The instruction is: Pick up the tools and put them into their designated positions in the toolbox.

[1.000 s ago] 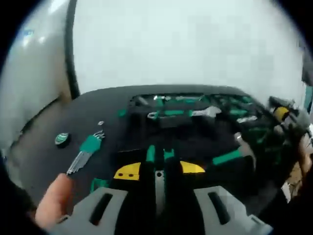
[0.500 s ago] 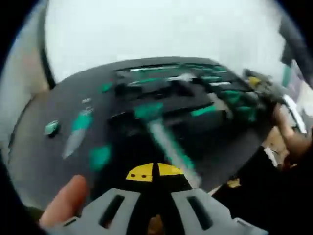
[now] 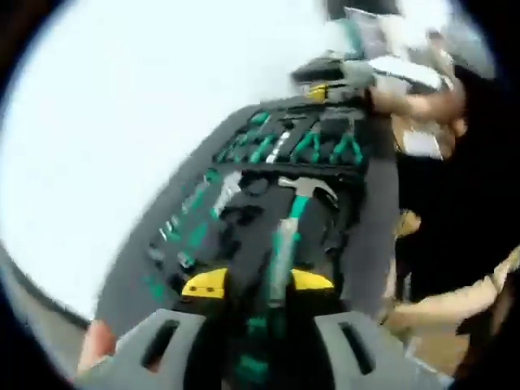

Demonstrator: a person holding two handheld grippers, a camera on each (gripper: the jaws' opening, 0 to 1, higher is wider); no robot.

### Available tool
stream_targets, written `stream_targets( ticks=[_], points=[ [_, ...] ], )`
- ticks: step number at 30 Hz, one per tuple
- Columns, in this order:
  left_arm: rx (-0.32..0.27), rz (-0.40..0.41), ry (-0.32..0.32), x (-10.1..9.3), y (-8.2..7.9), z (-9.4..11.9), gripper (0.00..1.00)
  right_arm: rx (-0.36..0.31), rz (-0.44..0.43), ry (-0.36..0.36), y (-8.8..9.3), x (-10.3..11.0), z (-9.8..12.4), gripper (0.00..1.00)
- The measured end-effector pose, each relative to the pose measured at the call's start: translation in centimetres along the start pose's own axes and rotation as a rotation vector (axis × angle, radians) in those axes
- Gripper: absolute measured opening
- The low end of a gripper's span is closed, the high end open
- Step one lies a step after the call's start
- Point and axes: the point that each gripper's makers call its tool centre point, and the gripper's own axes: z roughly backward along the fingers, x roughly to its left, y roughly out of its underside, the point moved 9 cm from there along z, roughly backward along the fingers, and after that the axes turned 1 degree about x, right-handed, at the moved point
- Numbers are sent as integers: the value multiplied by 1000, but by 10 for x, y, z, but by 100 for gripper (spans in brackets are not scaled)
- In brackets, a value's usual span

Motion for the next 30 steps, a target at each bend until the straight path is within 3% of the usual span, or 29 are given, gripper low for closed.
stream_targets(
  ticks=[2, 6, 7, 9, 10, 13, 16, 18, 19, 20, 21, 23, 24, 25, 27, 29, 30],
  points=[
    [1, 177, 95, 2, 7, -10, 26, -3, 8, -6, -1, 1, 0, 6],
    [139, 107, 139, -1, 25, -36, 26, -4, 10, 1, -1, 0, 1, 6],
    [88, 104, 172, -3, 20, -38, 25, 1, 7, 3, -1, 0, 2, 6],
    [86, 42, 160, -2, 16, -40, 31, 7, 5, 6, -1, 1, 2, 6],
    [93, 62, 161, -2, 14, -40, 33, 7, 4, 5, -2, 2, 2, 6],
    [229, 64, 206, -6, 18, -44, 28, 15, 22, 0, -2, 5, 2, 7],
    [239, 46, 216, -4, 16, -50, 29, 14, 29, 1, -2, 6, 3, 7],
    [262, 110, 207, -5, 16, -48, 26, 16, 25, 1, -2, 5, 2, 7],
    [272, 123, 234, -8, 16, -45, 25, 17, 20, 1, -2, 4, 2, 7],
    [271, 98, 241, -10, 16, -44, 20, 19, 16, -1, -1, 4, 2, 7],
    [277, 41, 327, -19, 16, -40, 20, 24, 13, -4, 1, 1, -3, 7],
    [278, -65, 385, -29, 19, -36, 20, 29, 16, -10, 2, 2, -4, 7],
    [208, -121, 338, -25, 16, -38, 20, 29, 19, -16, 0, 4, -3, 7],
    [197, -159, 366, -29, 18, -35, 20, 29, 19, -17, 0, 5, -3, 7],
    [195, -180, 384, -28, 20, -34, 20, 30, 21, -19, 3, 4, -6, 7],
    [198, -237, 444, -29, 20, -32, 19, 33, 22, -20, 4, 4, -6, 7],
    [209, -215, 457, -28, 20, -33, 19, 35, 22, -21, 4, 4, -6, 7]
  ],
)
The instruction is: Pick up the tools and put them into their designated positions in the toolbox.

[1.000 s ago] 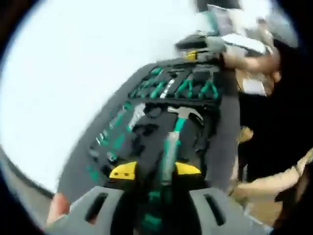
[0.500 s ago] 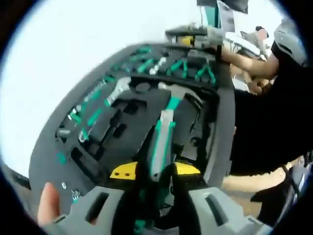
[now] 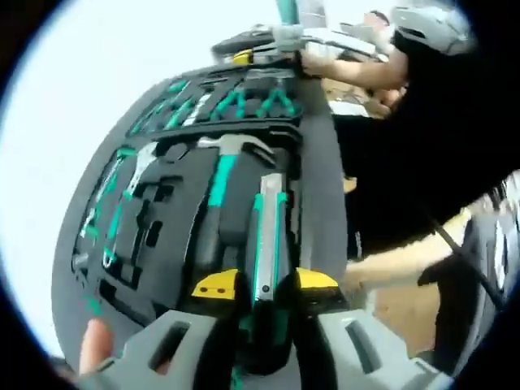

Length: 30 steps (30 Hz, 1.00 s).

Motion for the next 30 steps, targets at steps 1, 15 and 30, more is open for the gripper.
stream_targets(
  ticks=[1, 15, 30],
  points=[
    [9, 40, 0, 1, 0, 0, 20, 3, 2, -1, 0, 1, 2, 7],
    [-106, 544, -515, -40, 30, 38, 0, -143, 65, -372, -73, 111, 43, 0],
    [-43, 450, -603, -39, 29, 9, 0, 250, 163, -1065, -91, 384, 59, 0]
  ],
)
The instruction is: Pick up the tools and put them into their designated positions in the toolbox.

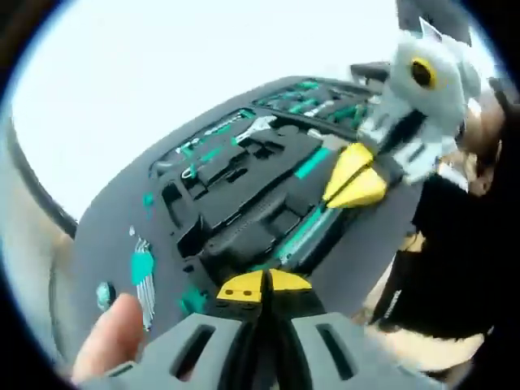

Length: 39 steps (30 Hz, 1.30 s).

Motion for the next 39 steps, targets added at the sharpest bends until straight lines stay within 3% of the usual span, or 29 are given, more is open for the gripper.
stream_targets(
  ticks=[1, 3, 6, 9, 13, 14, 15, 16, 17, 18, 19, 20, 21, 22, 23, 24, 25, 26, 28, 29, 30, 32, 34, 35, 37, 38, 39],
  points=[
    [5, -81, -9, -5, -2, 1, 0, 11, -31, -7, 0, -3, -1, 0],
    [41, -150, -31, -4, -1, 0, 0, -2, 25, -20, 1, -4, -2, 0],
    [95, -181, -35, -6, -6, -3, 0, -14, 81, -14, 3, 0, -1, 0],
    [124, -216, -26, -7, -8, -4, 0, 40, 99, 4, 0, 4, 0, 0],
    [128, -210, -20, -10, -6, -3, 0, 62, 177, 8, 1, 4, -3, 0],
    [198, -93, 77, -24, 7, -1, 0, 128, 185, -24, 7, 6, -7, 0],
    [68, -212, -8, -10, -6, -5, 0, 165, 94, 27, 21, 9, 0, 0],
    [114, -161, 9, -13, 3, 1, 0, 106, 80, -7, 14, 4, -5, 0],
    [99, -145, 9, -13, 2, -1, 0, 91, 43, -23, 16, 1, -8, 0],
    [65, -8, 11, -13, 2, -3, 0, 107, -44, -54, 12, -2, -3, 0],
    [38, 35, 23, -10, 5, -1, 0, 110, -77, -72, 11, -3, -2, 0],
    [3, 55, 36, -9, 5, -1, 0, 94, -110, -93, 11, -5, -2, 0],
    [-13, 35, 33, -7, 7, 2, 0, 86, -86, -154, 10, -7, -3, 0],
    [11, -4, 5, -8, 6, 7, 0, 45, -64, -178, 9, -12, 4, 0],
    [12, 44, -34, -10, 7, 17, 0, -30, -59, -153, 9, -21, 19, 0],
    [-44, 169, 11, -10, 14, 18, 0, -123, -61, -89, 9, -33, 39, 0],
    [-111, 251, -55, 15, 27, 23, 0, -218, -62, 1, 9, -47, 63, 0],
    [-141, 351, -109, 27, 36, 27, 0, -301, -54, 106, 9, -61, 87, 0],
    [-215, 590, -252, 53, 57, 38, 10, -383, 16, 307, 10, -84, 126, 3],
    [-248, 735, -354, 70, 75, 42, 14, -418, 37, 376, 14, -93, 143, 5],
    [-266, 767, -385, 79, 84, 42, 15, -425, 49, 463, 25, -106, 165, 6],
    [-254, 756, -484, 88, 94, 37, 18, -414, 67, 565, 41, -122, 189, 6],
    [-243, 739, -472, 94, 92, 24, 18, -391, 45, 656, 62, -139, 209, 6],
    [-211, 718, -400, 90, 83, 16, 17, -388, -13, 679, 75, -145, 218, 6],
    [-190, 703, -372, 73, 58, 13, 12, -378, -144, 635, 86, -144, 220, 6],
    [-210, 583, -294, 54, 33, 9, 5, -387, -171, 594, 86, -139, 216, 6],
    [-202, 503, -265, 41, 19, 11, 3, -391, -159, 567, 82, -130, 205, 6]
  ],
)
